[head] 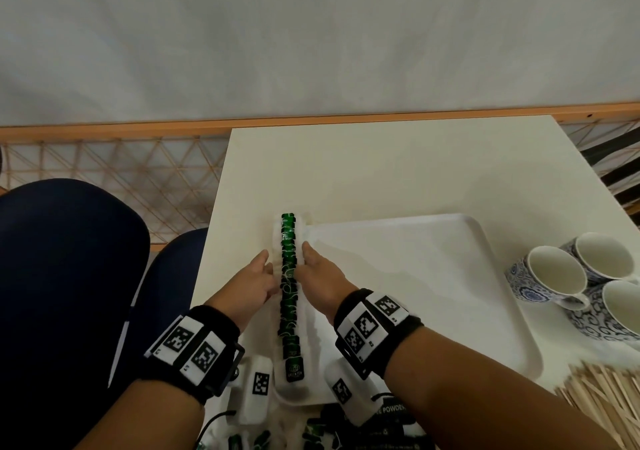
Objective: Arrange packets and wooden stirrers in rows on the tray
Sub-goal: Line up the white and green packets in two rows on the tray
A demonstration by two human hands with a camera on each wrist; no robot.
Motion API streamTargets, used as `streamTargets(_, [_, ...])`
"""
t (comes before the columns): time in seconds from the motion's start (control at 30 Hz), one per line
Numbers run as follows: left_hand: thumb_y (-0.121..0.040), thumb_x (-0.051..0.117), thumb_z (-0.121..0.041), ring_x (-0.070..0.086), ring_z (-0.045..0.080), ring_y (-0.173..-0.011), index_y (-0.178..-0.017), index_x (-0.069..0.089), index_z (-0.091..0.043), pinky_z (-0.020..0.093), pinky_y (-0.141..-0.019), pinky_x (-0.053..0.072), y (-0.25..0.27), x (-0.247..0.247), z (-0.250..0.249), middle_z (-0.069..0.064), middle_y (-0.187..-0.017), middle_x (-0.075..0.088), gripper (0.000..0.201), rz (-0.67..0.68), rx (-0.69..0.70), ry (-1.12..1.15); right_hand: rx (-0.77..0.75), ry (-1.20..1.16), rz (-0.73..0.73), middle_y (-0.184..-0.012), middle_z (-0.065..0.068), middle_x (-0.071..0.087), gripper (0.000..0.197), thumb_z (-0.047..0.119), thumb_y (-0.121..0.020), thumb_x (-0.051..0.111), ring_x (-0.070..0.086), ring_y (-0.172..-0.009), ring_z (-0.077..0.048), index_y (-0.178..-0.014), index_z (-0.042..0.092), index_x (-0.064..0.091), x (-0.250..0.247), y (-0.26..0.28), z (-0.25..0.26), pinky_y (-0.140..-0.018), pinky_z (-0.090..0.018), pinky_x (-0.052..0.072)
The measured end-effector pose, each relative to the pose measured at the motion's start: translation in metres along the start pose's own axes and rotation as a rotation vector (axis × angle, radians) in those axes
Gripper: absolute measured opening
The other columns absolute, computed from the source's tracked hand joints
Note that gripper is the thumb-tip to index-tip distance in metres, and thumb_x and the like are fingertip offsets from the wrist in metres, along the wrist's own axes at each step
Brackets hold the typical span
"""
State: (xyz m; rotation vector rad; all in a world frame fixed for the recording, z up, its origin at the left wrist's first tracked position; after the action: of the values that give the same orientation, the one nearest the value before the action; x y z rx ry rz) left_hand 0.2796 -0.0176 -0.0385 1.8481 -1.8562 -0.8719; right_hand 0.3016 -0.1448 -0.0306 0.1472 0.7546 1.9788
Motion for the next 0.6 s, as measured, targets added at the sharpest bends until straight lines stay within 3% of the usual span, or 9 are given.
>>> streamTargets(0.03, [-0.09,0.037,0.01,0.043,0.015,-0.13,-0.146,0.03,-0.015,0.023,-0.095,0.037,0.0,0.001,0.001,0.006,-0.14,0.042,0.062,-0.003,-0.004,0.004,0.002,0.005,0.001,-0.159,-0.008,0.021,0.062,0.017,-0.1,0.034,0.034,-0.138,-0.022,-0.155,0.017,0.005,0.001,0.002,0.0,-0.093,-0.022,0.029])
streamTargets(0.13, [-0.088,0.035,0.011,0.051,0.008,-0.106,-0.124,0.043,-0.025,0.021,-0.085,0.04,0.004,0.0,0.002,-0.004,-0.114,0.05,0.051,-0.008,-0.012,-0.019,0.007,-0.002,-0.007,-0.157,-0.009,0.025,0.063,0.017,-0.1,0.036,0.038,-0.135,-0.023,-0.155,0.016,0.005,0.001,0.005,0.0,-0.091,-0.022,0.03])
streamTargets(0.2, [-0.087,0.035,0.013,0.048,0.013,-0.119,-0.134,0.041,-0.018,0.022,-0.09,0.04,0.007,-0.001,0.004,0.004,-0.128,0.05,0.056,-0.009,-0.02,-0.029,0.01,-0.004,-0.015,-0.156,-0.01,0.028,0.063,0.018,-0.1,0.036,0.039,-0.133,-0.024,-0.155,0.016,0.005,-0.001,0.009,0.0,-0.092,-0.024,0.032])
streamTargets(0.3, [-0.087,0.036,0.011,0.025,0.021,-0.143,-0.153,0.012,-0.014,0.032,-0.112,0.03,0.013,0.001,0.006,0.012,-0.156,0.024,0.074,0.009,-0.01,-0.058,0.015,0.015,0.008,-0.157,-0.011,0.027,0.063,0.016,-0.1,0.034,0.037,-0.136,-0.024,-0.155,0.015,0.004,0.002,0.016,-0.002,-0.099,-0.027,0.035])
streamTargets(0.37, [-0.086,0.036,0.01,0.027,0.022,-0.143,-0.15,0.021,-0.017,0.035,-0.113,0.029,0.014,0.001,0.009,0.012,-0.155,0.026,0.071,0.013,-0.017,-0.042,0.017,0.049,0.009,-0.153,-0.012,0.032,0.062,0.015,-0.1,0.033,0.042,-0.133,-0.024,-0.155,0.014,0.004,0.003,0.02,-0.003,-0.097,-0.027,0.037])
streamTargets(0.43, [-0.085,0.035,0.012,0.042,0.023,-0.13,-0.118,0.05,-0.023,0.031,-0.101,0.038,0.019,0.0,0.013,0.012,-0.139,0.047,0.051,0.015,-0.047,-0.031,0.023,0.065,0.006,-0.151,-0.014,0.035,0.061,0.016,-0.101,0.033,0.042,-0.131,-0.025,-0.155,0.012,0.005,0.001,0.024,-0.005,-0.094,-0.026,0.037])
streamTargets(0.47, [-0.084,0.034,0.014,0.047,0.023,-0.121,-0.104,0.05,-0.023,0.029,-0.092,0.041,0.022,0.001,0.015,0.01,-0.126,0.054,0.045,0.016,-0.055,-0.039,0.032,0.07,0.005,-0.15,-0.014,0.036,0.06,0.017,-0.101,0.033,0.042,-0.131,-0.026,-0.154,0.011,0.007,0.001,0.025,-0.007,-0.095,-0.027,0.037])
streamTargets(0.53, [-0.083,0.033,0.016,0.053,0.02,-0.112,-0.109,0.048,-0.022,0.023,-0.082,0.044,0.028,0.002,0.019,0.007,-0.115,0.058,0.048,0.015,-0.065,-0.044,0.057,0.083,0.021,-0.149,-0.014,0.037,0.059,0.016,-0.1,0.035,0.042,-0.131,-0.027,-0.153,0.01,0.01,0.003,0.029,-0.011,-0.096,-0.028,0.038])
streamTargets(0.6, [-0.086,0.032,0.018,0.058,0.009,-0.092,-0.096,0.048,-0.026,0.016,-0.07,0.046,0.033,0.008,0.021,0.0,-0.099,0.061,0.048,0.023,-0.044,-0.059,0.078,0.103,0.054,-0.142,-0.012,0.044,0.055,0.015,-0.097,0.036,0.046,-0.124,-0.026,-0.15,0.01,0.021,0.009,0.031,-0.014,-0.096,-0.03,0.041])
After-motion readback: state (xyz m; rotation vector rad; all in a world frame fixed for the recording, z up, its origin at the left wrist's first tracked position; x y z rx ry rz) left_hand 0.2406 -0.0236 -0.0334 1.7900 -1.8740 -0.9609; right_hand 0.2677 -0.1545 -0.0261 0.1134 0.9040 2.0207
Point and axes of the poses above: each hand's wrist, its own y-axis away from the middle knuckle, its own x-axis out of the palm, z = x × y, the point moved 3 cm from there along -y, towards the middle knuckle
